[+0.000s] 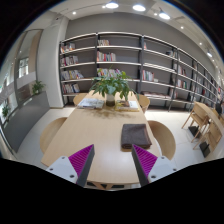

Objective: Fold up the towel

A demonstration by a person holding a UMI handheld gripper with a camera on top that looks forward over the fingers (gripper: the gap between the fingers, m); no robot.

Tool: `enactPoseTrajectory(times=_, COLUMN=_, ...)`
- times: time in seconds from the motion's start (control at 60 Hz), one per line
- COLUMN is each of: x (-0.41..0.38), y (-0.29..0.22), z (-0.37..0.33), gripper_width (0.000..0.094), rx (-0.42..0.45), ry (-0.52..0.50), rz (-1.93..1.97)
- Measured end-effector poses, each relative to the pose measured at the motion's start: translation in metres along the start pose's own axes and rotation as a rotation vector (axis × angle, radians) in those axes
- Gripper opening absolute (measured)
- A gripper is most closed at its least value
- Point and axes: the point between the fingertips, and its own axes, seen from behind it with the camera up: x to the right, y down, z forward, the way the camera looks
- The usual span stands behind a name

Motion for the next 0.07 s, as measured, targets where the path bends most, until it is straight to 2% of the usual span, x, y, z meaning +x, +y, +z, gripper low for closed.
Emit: enactPoseTrajectory(times=0.067, x=-0.0028, y=0.0003, z=-0.0045, gripper_width=0.0749, rx=0.005, ry=-0.002, rz=0.000)
